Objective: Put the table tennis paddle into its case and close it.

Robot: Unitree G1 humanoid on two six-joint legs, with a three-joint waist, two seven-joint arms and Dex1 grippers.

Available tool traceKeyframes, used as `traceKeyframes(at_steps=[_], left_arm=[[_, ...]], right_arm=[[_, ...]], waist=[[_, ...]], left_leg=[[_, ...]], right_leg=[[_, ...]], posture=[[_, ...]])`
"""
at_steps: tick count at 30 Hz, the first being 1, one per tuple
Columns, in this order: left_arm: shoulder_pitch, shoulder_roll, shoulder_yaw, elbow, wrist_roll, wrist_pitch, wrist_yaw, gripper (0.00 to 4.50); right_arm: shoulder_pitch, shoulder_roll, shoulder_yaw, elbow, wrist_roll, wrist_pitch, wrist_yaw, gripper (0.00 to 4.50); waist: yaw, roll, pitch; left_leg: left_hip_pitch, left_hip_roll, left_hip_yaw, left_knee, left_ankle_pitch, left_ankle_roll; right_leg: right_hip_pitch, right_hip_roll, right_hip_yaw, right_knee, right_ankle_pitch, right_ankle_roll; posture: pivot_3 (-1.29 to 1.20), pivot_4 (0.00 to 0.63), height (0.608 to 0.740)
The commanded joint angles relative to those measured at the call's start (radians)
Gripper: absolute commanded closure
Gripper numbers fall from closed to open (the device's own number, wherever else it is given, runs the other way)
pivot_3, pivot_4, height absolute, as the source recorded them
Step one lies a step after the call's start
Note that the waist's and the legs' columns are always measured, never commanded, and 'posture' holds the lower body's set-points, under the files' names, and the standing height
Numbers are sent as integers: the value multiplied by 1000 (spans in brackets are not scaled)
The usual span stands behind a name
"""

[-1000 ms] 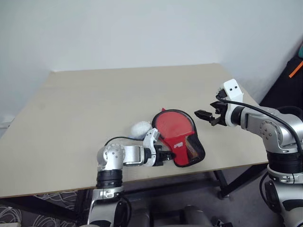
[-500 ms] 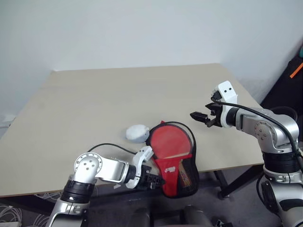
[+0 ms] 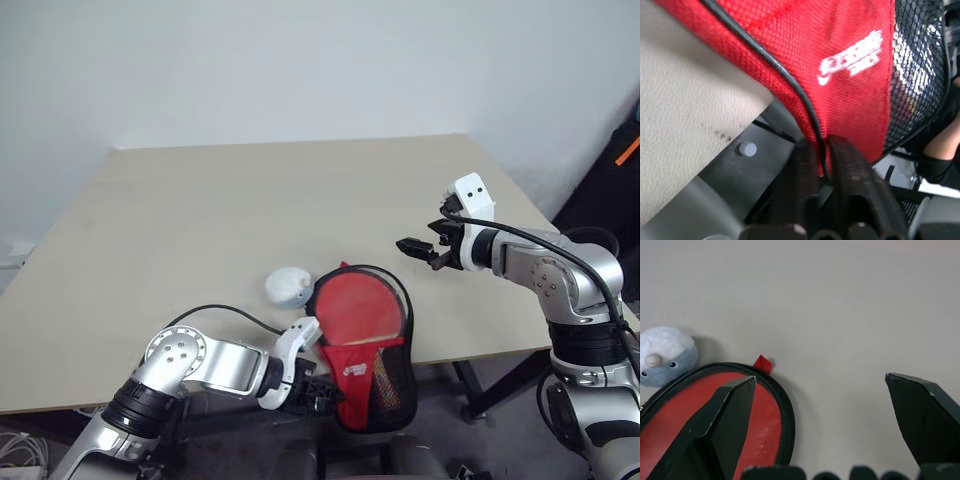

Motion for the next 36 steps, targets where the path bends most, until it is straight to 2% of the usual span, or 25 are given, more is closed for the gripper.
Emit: traceKeyframes(at_steps=[1, 7, 9, 11, 15, 20, 26, 36], left_arm=[[-19, 21, 1, -46, -61, -59, 3, 2782], [-19, 87, 41, -125, -67, -107, -51, 783], [-20, 132, 61, -169, -59, -105, -87, 783], [-25, 167, 93, -234, 28, -96, -156, 783], [-19, 205, 125, -406, 320, -133, -377, 783], [8, 160, 103, -466, 695, -333, -584, 783], [3, 25, 11, -379, 1018, -477, -662, 783], [-15, -80, -121, -313, 1300, -566, -856, 783]], right_arm=[[-25, -1, -9, -10, -4, -17, -4, 0], [-30, 2, -3, -4, -5, -21, 1, 0], [-31, 2, 0, -1, -4, -24, 5, 0], [-32, 1, 4, 2, -3, -27, 10, 0], [-39, 2, 16, 16, -5, -38, 17, 0], [-65, 6, 39, 47, -13, -60, 34, 0], [-122, 29, 84, 116, -38, -110, 56, 0], [-186, 103, 153, 227, -89, -193, 85, 0]], waist=[[0, 0, 0], [0, 0, 0], [-1, 1, 1], [-1, 1, 1], [-1, 2, 2], [-1, 3, 3], [-1, 4, 4], [-2, 4, 4]], left_leg=[[0, 0, 0, 0, 0, 0], [0, 0, 1, 0, 0, 0], [0, 0, 1, 0, 0, 0], [0, 0, 1, -1, 0, 0], [0, -1, 2, -1, 0, 0], [0, -1, 3, -1, 0, 0], [-1, 0, 3, -1, 0, 0], [-1, 0, 3, -1, 0, 1]], right_leg=[[0, 0, 0, 0, 0, 0], [0, 0, 0, 0, 0, 0], [-1, 0, 0, -1, 0, 0], [-1, 0, 0, -1, 0, 0], [-1, -1, 0, -2, 0, 0], [0, -1, 0, -3, 0, 0], [0, -1, 0, -4, 0, 0], [0, -1, 0, -3, 0, 0]], posture=[[0, 0, 740], [0, 0, 740], [0, 0, 740], [0, 0, 740], [0, 0, 740], [0, 0, 740], [0, 0, 740], [0, 0, 740]])
